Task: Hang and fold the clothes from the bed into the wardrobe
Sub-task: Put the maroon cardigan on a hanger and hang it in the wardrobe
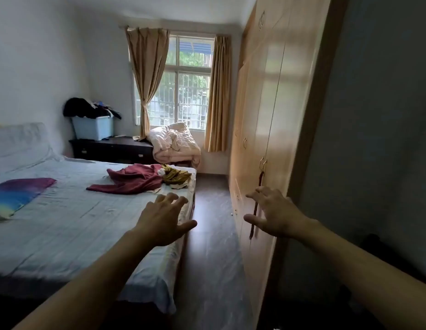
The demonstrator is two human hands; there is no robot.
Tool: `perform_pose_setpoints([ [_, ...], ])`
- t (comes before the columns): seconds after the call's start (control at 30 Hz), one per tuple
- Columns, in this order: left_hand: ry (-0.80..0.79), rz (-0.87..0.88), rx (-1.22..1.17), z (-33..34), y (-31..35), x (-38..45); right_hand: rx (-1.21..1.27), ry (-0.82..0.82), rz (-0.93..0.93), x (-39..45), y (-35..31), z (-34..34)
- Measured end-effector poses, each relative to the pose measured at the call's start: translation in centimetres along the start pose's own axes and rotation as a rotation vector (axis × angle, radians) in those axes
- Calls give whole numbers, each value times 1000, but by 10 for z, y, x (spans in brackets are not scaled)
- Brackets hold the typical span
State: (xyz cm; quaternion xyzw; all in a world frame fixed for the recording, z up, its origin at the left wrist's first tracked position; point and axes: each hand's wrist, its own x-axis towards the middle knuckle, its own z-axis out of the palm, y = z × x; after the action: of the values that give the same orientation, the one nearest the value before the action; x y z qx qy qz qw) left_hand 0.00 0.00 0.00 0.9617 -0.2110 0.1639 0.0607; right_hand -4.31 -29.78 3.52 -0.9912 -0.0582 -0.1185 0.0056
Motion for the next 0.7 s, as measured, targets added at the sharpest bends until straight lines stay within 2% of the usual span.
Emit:
perform_pose_setpoints([
  [0.2,-87,-17,64,44,2,73,-79,-7,-37,61,34,38],
  [0.43,-49,8,131,59,4,187,1,53,-49,158,92,51],
  [0.7,-54,6,128,93,-19,286,11,7,-66,255,126,71],
])
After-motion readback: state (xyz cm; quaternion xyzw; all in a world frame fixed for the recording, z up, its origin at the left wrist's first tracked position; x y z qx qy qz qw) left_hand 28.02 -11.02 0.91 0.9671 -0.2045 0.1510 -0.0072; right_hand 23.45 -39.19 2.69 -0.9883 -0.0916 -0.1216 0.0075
